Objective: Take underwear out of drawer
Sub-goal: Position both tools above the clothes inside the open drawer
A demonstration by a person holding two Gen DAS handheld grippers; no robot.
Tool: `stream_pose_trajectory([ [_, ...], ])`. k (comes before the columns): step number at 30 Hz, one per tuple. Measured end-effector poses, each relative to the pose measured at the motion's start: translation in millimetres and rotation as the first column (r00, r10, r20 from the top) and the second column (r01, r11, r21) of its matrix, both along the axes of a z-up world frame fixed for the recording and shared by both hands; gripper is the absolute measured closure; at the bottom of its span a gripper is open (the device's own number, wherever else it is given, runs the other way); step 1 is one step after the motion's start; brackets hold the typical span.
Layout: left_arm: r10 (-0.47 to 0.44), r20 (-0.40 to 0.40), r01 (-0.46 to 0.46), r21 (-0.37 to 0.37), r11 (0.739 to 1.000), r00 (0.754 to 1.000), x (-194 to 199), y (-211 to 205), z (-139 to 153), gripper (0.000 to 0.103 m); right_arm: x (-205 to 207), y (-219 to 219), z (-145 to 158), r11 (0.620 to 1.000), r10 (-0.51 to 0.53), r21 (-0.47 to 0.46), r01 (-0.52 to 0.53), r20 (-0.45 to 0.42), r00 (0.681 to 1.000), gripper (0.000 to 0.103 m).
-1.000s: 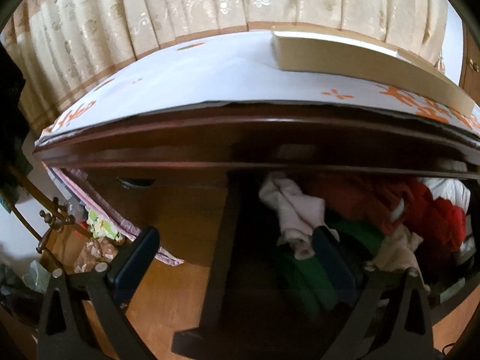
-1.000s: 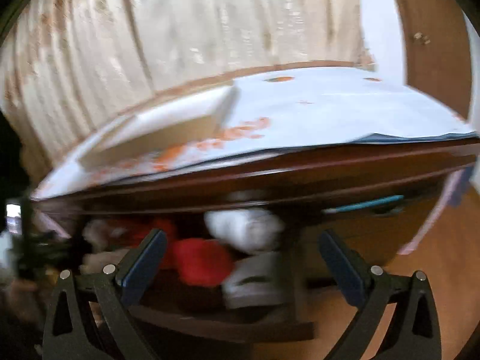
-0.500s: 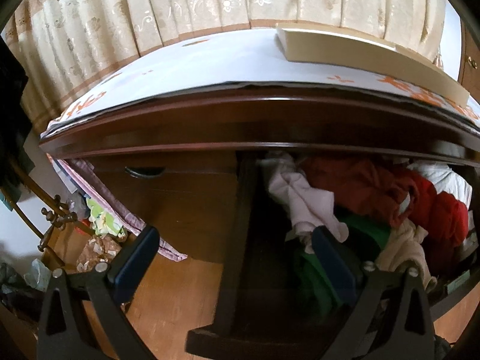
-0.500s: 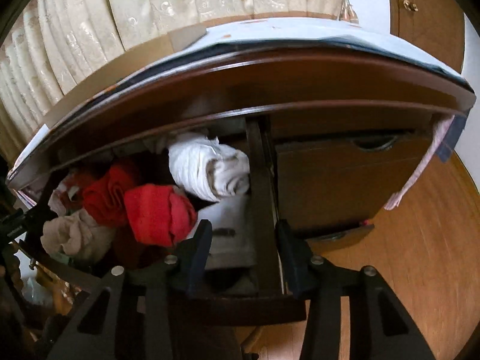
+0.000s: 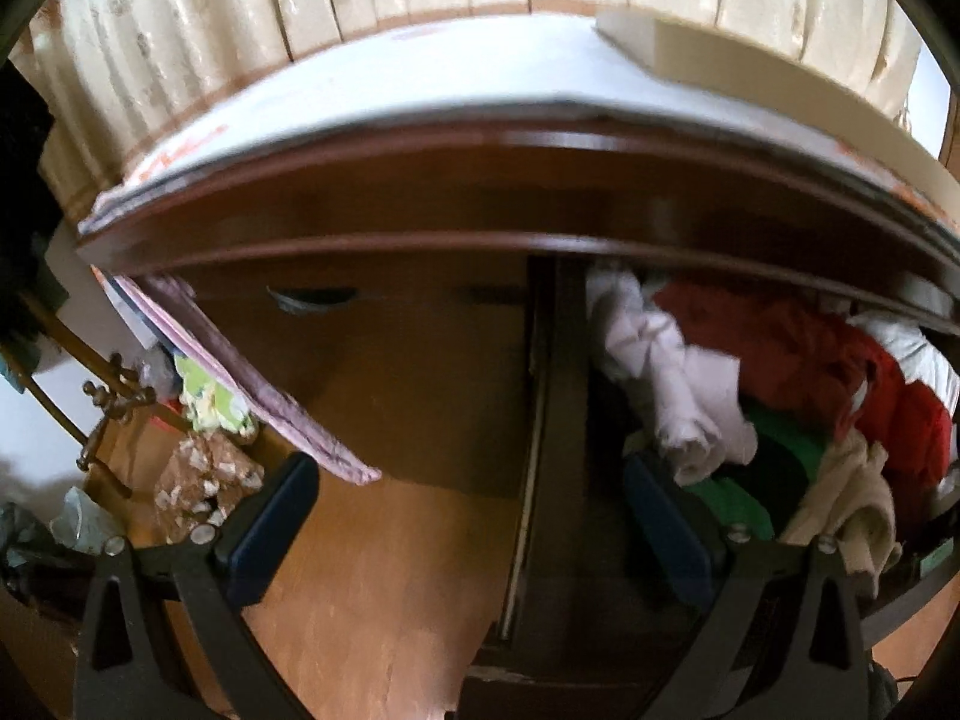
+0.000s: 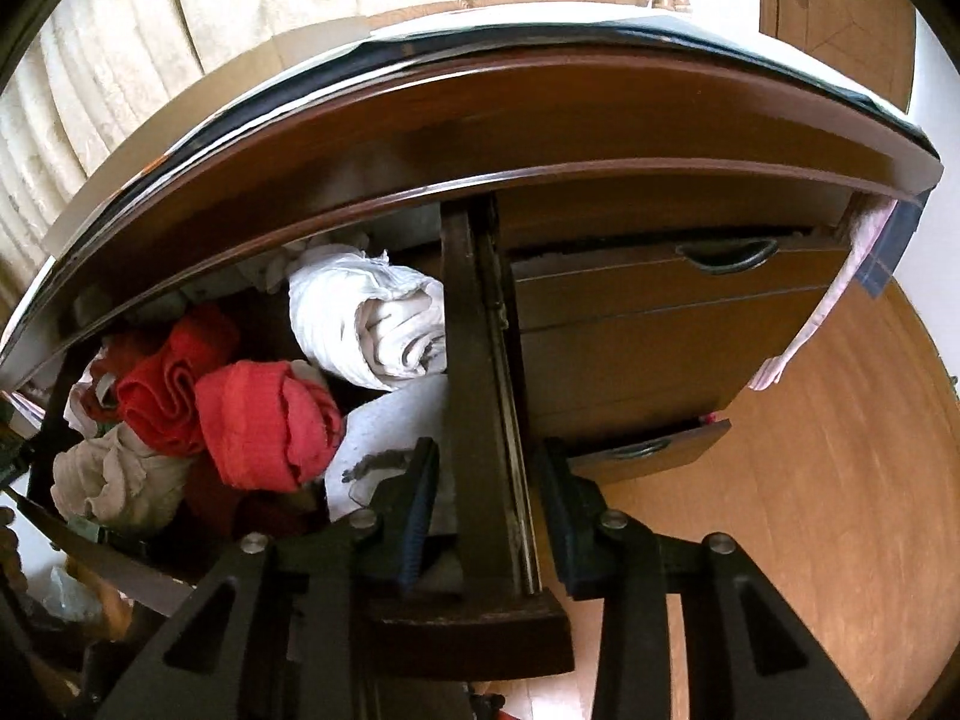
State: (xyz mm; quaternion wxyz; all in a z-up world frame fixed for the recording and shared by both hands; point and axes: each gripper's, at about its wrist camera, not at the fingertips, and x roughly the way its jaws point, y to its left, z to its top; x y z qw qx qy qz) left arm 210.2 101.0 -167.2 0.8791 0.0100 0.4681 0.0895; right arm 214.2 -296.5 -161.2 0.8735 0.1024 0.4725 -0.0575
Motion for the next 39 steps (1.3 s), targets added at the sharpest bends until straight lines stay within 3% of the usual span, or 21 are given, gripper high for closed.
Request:
stream_pose_trajectory([
  [4,0.007,-0.055,-0.009,-0.039,0.999,0.998,3.2,2.5,-9.4,0.000,1.4,-0.6,-2.1,1.000,0.003,0.018,-0.003,-0.014,1.000,0.067],
  [9,-0.037,-0.074,0.037,-0.008,0.999,0.997,4.0,-8.4,-14.7,0.002,4.3,3.5,-3.9,1.000,0.015,0.005,-0.015,-0.040,0.999,0.067],
  [17,-0.067,-0.100,0.067,-0.008,0.998,0.993,3.6,-10.3,-20.4,0.016,1.4,2.4,-4.8,1.000,0.016,0.006,-0.015,-0.050,0.999,0.067],
  [24,-0.071,-0.009,0.071,0.133,0.989,0.997,-5.9,-23.0,2.1,0.015,1.0,2.3,-4.5,1.000,0.015,0.010,-0.015,-0.049,0.999,0.067],
  [28,-0.134,0.064,0.127,0.102,0.987,0.989,-13.7,-36.4,19.4,0.015,0.6,2.2,-5.3,1.000,0.018,0.007,-0.018,-0.051,0.999,0.067],
  [33,-0.191,-0.011,0.191,0.047,0.980,0.982,-7.2,-49.6,6.5,0.015,0.0,3.6,-4.3,1.000,0.022,0.002,-0.022,-0.062,0.998,0.067],
  [39,-0.179,-0.069,0.180,0.009,0.984,0.981,-7.1,-48.2,-3.4,0.015,-4.8,5.0,-4.9,1.000,0.030,-0.007,-0.030,-0.073,0.997,0.067],
])
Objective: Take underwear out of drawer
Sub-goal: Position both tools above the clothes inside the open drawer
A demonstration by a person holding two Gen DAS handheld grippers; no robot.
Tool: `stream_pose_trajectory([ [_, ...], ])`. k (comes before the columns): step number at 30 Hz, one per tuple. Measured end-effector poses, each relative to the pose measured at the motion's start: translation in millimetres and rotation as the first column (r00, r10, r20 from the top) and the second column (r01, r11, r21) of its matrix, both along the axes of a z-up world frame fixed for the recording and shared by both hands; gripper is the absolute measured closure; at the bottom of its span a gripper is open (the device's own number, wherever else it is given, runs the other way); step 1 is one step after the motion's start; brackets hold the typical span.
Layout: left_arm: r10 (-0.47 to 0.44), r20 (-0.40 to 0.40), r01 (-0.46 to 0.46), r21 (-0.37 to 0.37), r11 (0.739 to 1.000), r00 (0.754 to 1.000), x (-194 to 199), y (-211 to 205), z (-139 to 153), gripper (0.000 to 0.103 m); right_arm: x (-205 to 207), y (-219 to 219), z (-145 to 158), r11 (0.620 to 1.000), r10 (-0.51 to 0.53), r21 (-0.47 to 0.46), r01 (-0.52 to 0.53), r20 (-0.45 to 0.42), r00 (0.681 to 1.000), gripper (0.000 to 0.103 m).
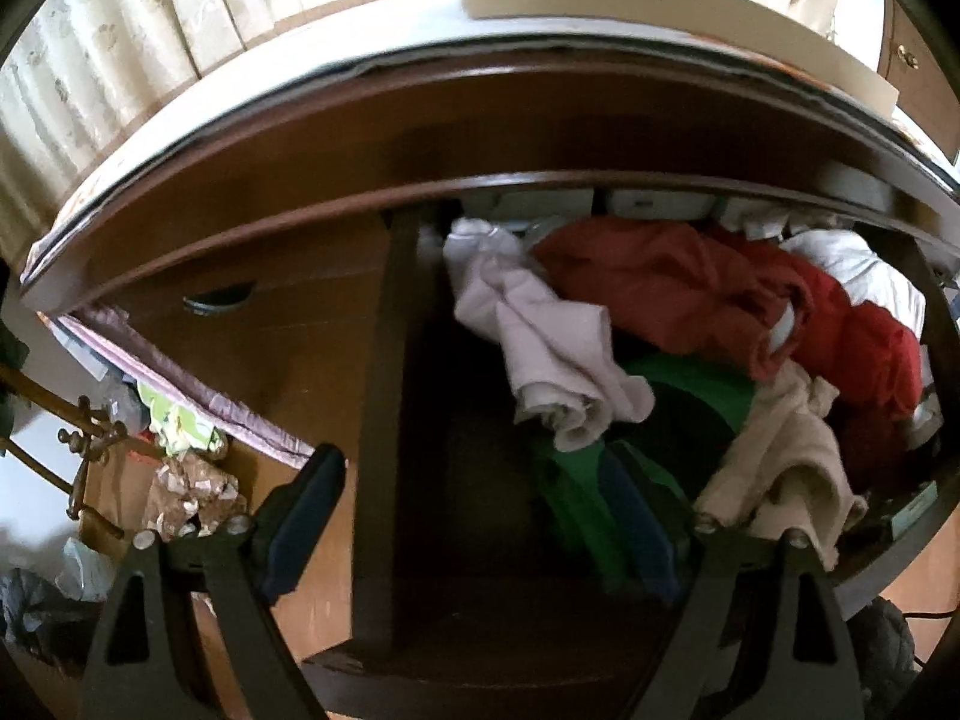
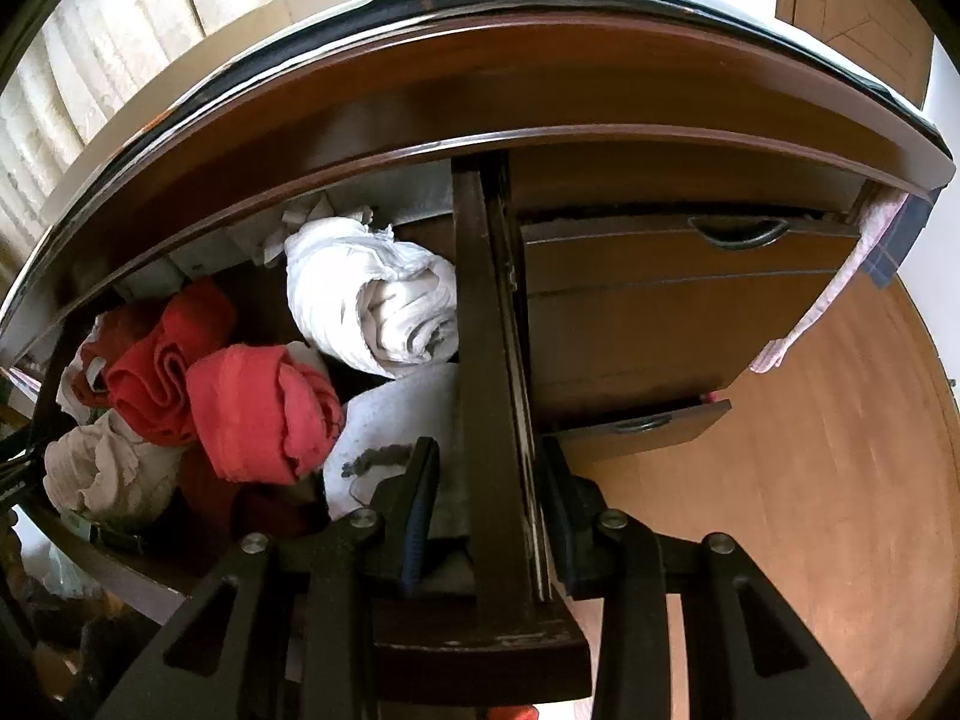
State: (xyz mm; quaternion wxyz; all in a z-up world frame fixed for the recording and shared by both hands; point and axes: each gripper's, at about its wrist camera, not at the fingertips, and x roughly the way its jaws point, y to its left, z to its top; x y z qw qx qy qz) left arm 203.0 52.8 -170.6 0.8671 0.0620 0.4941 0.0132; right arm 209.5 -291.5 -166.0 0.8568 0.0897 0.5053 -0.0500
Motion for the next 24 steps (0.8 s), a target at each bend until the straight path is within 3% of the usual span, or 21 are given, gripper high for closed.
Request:
stream_pose_trajectory([
  [10,0.040,-0.055,-0.038,0.036,0.999,0.998,-0.3,13.7,-12.6,0.015,-7.3,1.3,-1.2,1.000,0.005,-0.019,-0.005,-0.015,1.000,0.067],
  [16,0.088,-0.116,-0.089,-0.007,0.996,0.989,-3.6,26.4,-23.6,0.015,-16.1,5.7,-0.8,0.999,0.020,-0.045,-0.022,-0.038,0.999,0.067],
  [24,0.104,-0.112,-0.102,0.016,0.995,0.988,-10.0,26.4,-25.0,0.015,-24.4,4.6,-2.7,0.999,0.024,-0.046,-0.026,-0.045,0.999,0.067],
])
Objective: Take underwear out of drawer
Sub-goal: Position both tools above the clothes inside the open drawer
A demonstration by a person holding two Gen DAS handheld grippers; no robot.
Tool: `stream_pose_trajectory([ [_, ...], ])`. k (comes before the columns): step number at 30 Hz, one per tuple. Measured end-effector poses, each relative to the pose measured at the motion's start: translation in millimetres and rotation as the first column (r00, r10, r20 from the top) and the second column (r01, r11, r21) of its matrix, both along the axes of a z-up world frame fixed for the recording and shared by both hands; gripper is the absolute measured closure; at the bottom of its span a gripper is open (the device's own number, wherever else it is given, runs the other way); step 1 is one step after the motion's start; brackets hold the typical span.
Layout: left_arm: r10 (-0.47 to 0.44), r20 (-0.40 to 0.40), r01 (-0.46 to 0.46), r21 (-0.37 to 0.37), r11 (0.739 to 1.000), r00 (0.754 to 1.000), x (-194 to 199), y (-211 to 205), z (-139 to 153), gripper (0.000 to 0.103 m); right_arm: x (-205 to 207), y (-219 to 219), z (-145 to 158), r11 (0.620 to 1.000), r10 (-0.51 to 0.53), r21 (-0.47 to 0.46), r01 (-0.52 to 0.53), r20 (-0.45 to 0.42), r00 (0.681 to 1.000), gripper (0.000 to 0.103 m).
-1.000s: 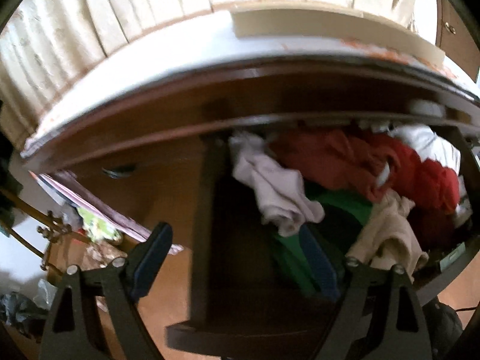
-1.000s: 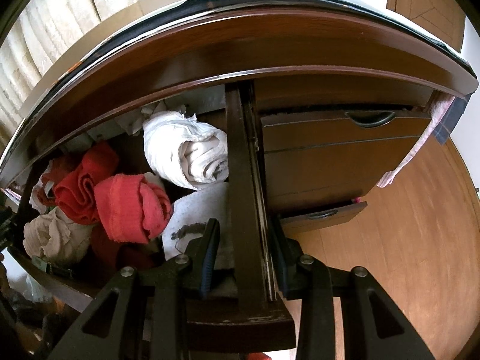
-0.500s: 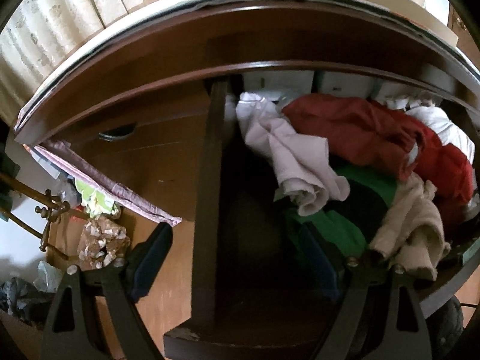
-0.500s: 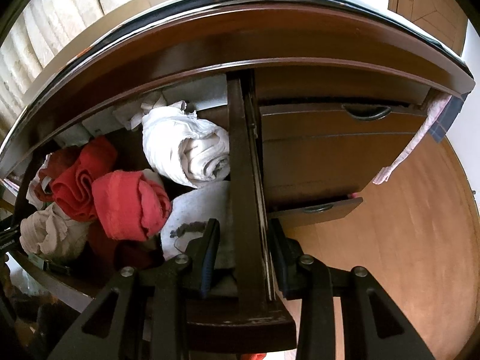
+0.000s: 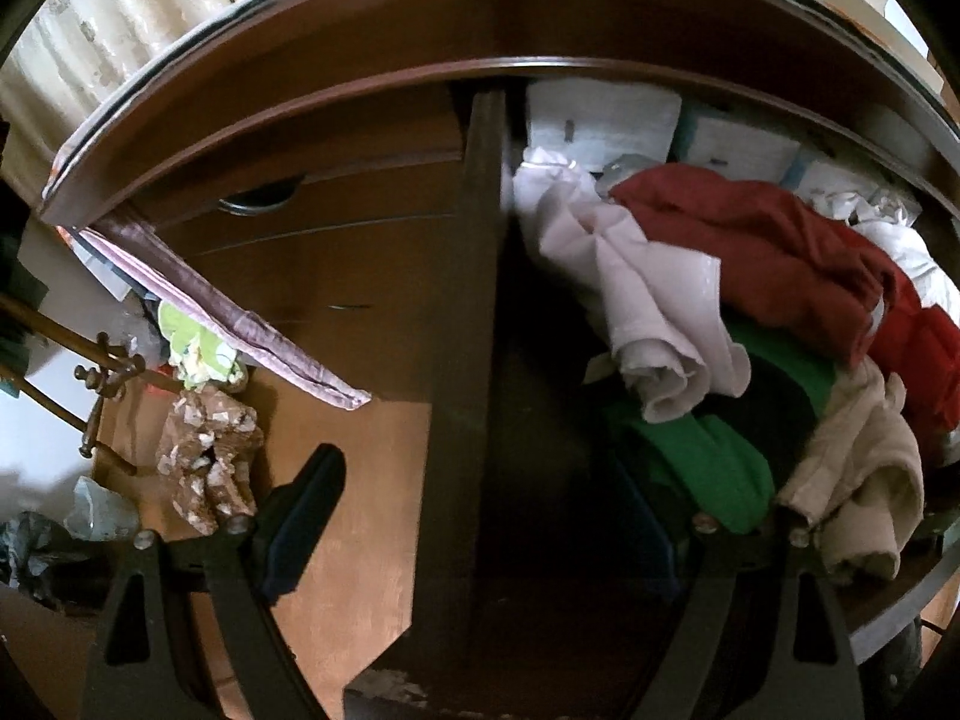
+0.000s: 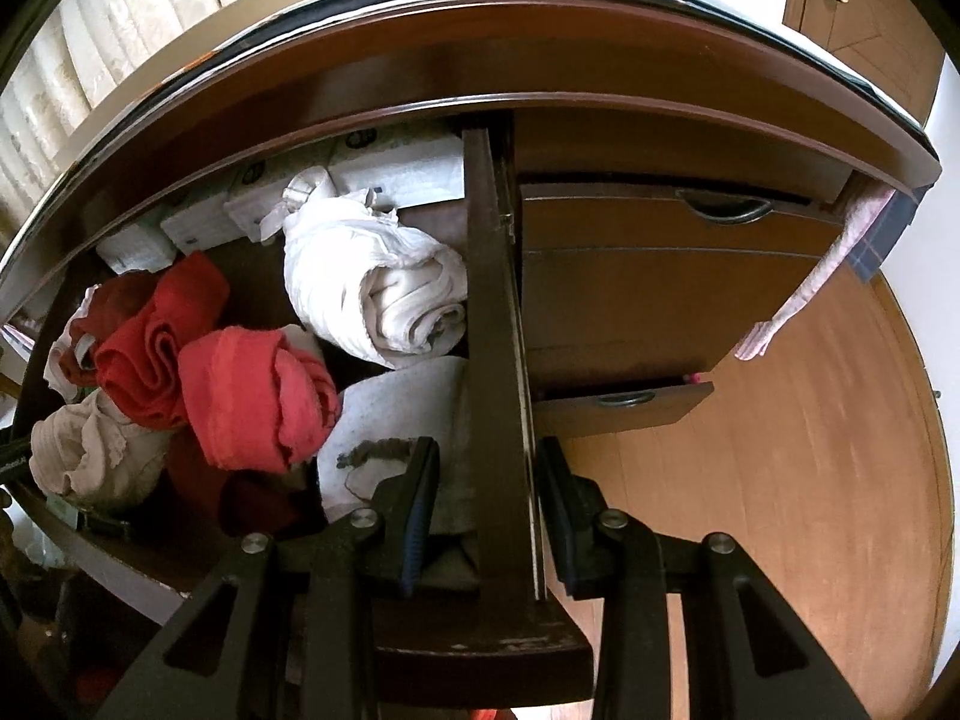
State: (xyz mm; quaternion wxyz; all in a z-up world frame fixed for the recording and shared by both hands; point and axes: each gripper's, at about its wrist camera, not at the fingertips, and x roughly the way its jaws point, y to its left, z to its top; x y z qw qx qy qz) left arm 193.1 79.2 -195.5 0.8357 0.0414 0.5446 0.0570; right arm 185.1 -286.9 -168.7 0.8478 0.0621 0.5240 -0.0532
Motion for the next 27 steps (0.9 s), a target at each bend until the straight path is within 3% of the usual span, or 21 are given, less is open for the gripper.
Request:
stream_pose_trajectory([
  [27,0.026,0.017,-0.026,0.001,1.000,1.000,-11.7,4.6,-3.0,0.015,-12.7,7.8,1.7,1.000,-0.014,-0.005,0.014,-0.022,1.000,0.067],
])
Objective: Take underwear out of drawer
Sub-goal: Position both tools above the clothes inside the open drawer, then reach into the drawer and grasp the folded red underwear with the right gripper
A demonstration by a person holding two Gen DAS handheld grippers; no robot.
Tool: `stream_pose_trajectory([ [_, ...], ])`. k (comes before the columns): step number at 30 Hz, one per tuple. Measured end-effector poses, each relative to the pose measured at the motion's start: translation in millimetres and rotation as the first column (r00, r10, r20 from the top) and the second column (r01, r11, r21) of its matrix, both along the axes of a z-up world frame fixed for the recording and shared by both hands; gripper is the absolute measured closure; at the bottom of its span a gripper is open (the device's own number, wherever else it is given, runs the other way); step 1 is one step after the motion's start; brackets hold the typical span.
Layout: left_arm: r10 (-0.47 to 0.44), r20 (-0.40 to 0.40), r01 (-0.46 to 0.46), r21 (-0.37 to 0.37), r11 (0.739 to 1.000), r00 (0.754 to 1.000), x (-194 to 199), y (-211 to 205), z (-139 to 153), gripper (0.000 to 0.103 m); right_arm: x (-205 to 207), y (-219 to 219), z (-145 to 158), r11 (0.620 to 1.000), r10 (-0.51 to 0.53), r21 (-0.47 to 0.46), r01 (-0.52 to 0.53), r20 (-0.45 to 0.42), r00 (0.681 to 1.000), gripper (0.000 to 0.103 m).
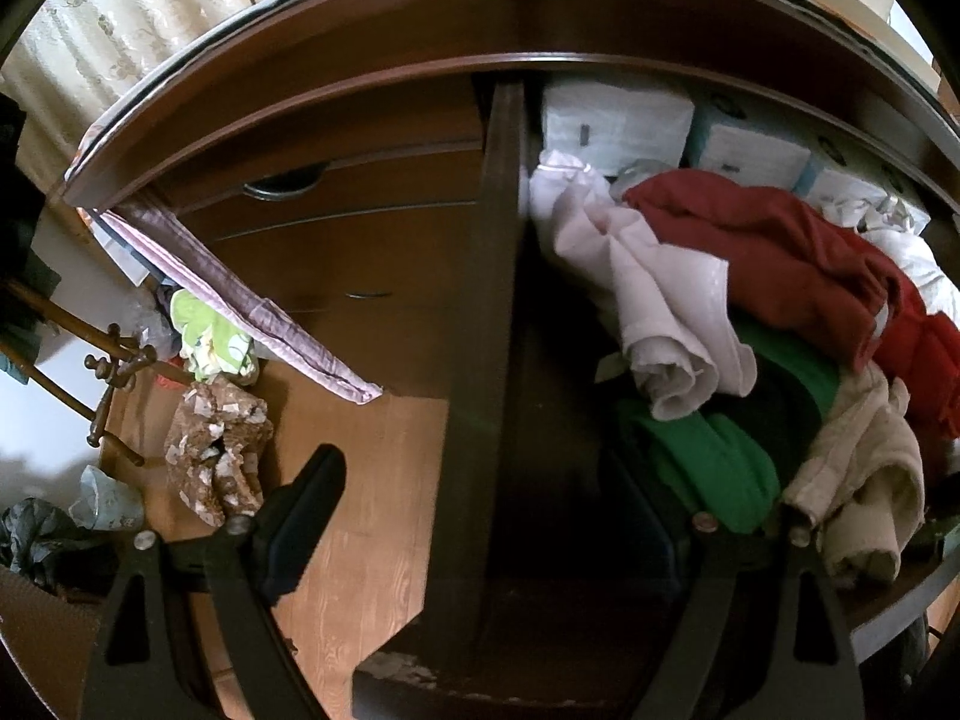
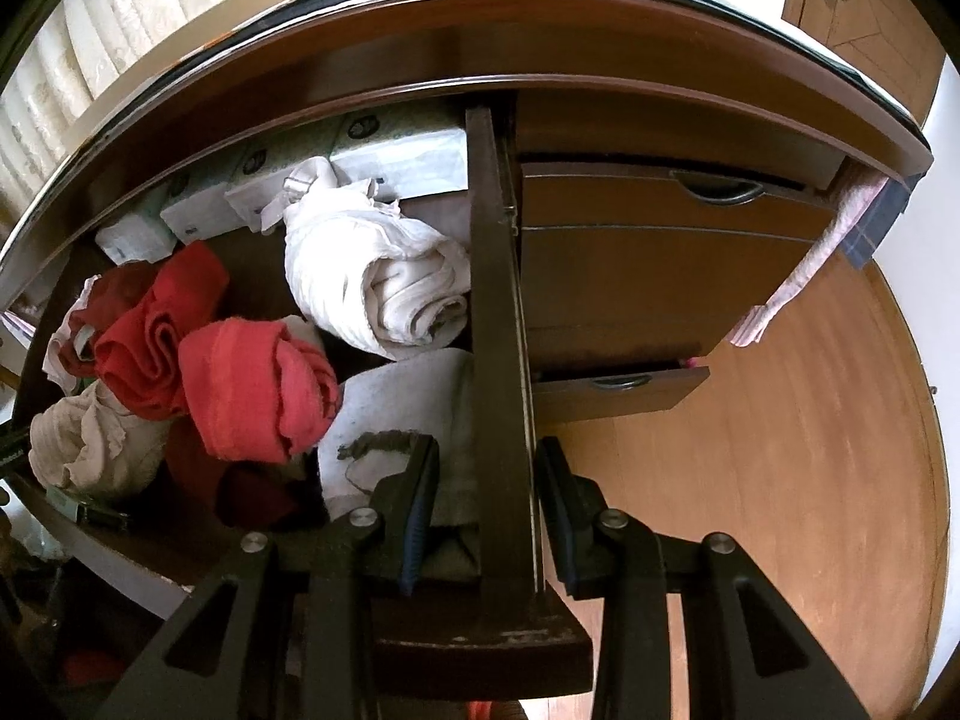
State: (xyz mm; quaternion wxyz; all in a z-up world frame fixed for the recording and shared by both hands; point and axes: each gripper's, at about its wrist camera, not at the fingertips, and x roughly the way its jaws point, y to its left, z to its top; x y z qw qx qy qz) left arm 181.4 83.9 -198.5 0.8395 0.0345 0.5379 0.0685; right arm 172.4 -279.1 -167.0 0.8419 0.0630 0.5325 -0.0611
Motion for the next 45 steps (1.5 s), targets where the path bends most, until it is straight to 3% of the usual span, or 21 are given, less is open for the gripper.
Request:
stream_pose_trajectory([
  [19,0.003,0.012,-0.003,0.005,1.000,1.000,-0.5,1.4,1.5,0.015,1.2,-0.5,1.3,1.000,-0.002,-0.001,0.002,-0.001,1.000,0.067],
  [25,-0.011,-0.010,0.011,-0.034,0.999,1.000,5.4,7.2,1.1,0.015,0.3,-1.2,2.3,1.000,-0.012,0.015,0.012,0.013,1.000,0.066],
  [30,-0.033,0.051,0.031,0.040,0.999,0.998,8.0,3.7,21.1,0.015,0.8,-8.6,3.0,0.997,-0.030,0.067,0.028,0.030,0.999,0.065],
  [33,-0.054,0.095,0.050,0.044,0.998,0.994,12.4,1.3,38.8,0.015,1.9,-6.5,18.4,0.999,-0.011,0.052,0.008,0.075,0.997,0.065],
  [36,-0.074,0.139,0.073,0.009,0.997,0.988,21.1,-3.9,57.9,0.015,7.8,0.9,52.9,1.000,0.025,-0.017,-0.022,0.171,0.985,0.065],
  [39,-0.109,0.168,0.113,-0.015,0.994,0.980,26.8,-15.5,68.1,0.015,19.5,5.5,74.1,0.998,0.061,-0.008,-0.061,0.220,0.974,0.065],
  [45,-0.167,0.186,0.180,-0.050,0.982,0.968,44.6,-38.0,75.4,0.015,44.4,16.3,76.8,0.990,0.122,0.042,-0.136,0.237,0.964,0.065],
])
